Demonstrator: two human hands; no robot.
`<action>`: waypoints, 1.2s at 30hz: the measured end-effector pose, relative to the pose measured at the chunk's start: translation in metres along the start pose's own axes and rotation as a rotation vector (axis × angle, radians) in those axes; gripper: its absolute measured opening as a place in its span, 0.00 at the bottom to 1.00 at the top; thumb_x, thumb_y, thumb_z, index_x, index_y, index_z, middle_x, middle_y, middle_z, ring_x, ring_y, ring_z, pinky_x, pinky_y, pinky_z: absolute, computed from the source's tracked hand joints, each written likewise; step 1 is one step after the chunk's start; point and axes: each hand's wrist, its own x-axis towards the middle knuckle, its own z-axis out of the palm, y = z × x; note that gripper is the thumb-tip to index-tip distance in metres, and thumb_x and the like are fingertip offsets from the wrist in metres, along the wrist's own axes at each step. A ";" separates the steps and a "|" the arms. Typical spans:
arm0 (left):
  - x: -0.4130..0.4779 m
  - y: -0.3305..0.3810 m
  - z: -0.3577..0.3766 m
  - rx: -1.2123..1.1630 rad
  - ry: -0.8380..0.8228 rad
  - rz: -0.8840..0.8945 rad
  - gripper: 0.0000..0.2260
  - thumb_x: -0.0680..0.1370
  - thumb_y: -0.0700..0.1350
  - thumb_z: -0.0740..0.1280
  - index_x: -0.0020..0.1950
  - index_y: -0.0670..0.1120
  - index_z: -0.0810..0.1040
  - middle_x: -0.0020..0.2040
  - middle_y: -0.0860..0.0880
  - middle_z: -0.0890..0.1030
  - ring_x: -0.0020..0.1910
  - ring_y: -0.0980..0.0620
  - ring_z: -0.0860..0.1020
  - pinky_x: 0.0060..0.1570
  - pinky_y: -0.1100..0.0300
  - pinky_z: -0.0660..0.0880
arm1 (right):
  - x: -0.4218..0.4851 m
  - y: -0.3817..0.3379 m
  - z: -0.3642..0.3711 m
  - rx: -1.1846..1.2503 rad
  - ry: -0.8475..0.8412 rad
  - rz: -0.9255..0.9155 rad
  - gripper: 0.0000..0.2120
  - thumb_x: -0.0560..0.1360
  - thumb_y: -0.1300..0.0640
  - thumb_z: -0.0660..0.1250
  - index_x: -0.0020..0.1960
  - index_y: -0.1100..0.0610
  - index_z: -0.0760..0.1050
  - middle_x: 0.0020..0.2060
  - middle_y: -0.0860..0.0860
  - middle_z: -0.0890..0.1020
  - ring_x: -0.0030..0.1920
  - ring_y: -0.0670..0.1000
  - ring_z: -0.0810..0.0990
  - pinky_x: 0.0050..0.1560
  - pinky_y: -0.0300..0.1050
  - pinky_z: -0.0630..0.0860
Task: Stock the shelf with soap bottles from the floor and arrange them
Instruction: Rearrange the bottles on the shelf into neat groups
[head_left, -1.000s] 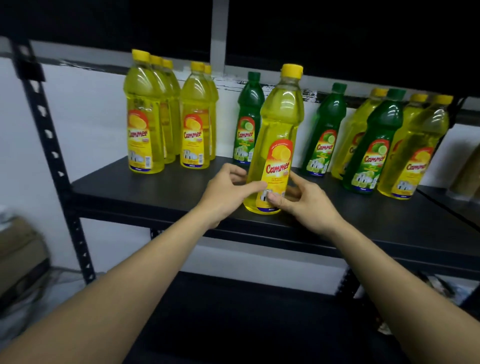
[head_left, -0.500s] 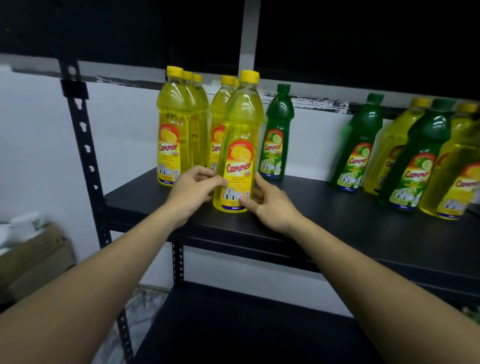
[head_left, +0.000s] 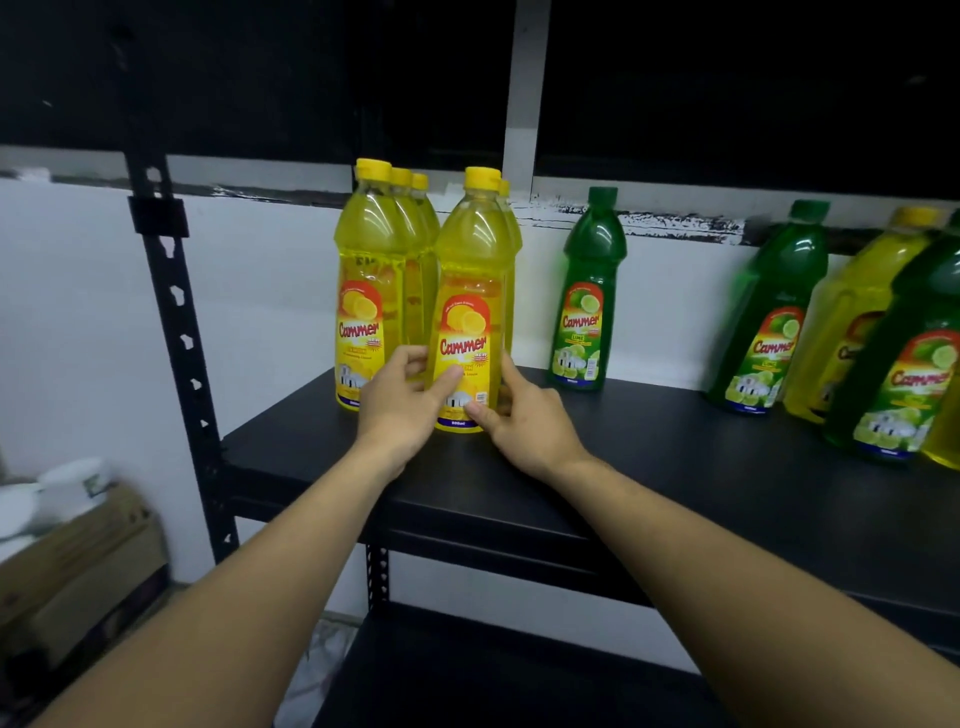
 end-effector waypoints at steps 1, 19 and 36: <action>0.002 -0.002 0.001 0.028 0.007 0.008 0.18 0.76 0.53 0.72 0.64 0.52 0.74 0.58 0.56 0.78 0.55 0.55 0.79 0.52 0.60 0.76 | 0.005 0.003 0.002 -0.020 -0.001 0.002 0.38 0.77 0.40 0.67 0.80 0.44 0.51 0.57 0.50 0.84 0.56 0.52 0.83 0.60 0.51 0.79; 0.000 -0.003 0.005 0.333 0.167 0.235 0.21 0.79 0.51 0.70 0.69 0.46 0.73 0.64 0.49 0.78 0.55 0.51 0.80 0.50 0.53 0.79 | -0.008 0.004 -0.016 0.173 0.098 0.136 0.24 0.72 0.55 0.77 0.66 0.55 0.76 0.49 0.49 0.84 0.49 0.47 0.83 0.59 0.45 0.79; -0.062 0.053 0.113 0.625 -0.472 0.502 0.18 0.76 0.59 0.68 0.64 0.55 0.75 0.64 0.54 0.78 0.65 0.50 0.73 0.65 0.48 0.69 | -0.135 0.121 -0.209 -0.053 0.308 0.441 0.08 0.71 0.59 0.77 0.48 0.54 0.81 0.42 0.47 0.86 0.48 0.45 0.84 0.57 0.41 0.78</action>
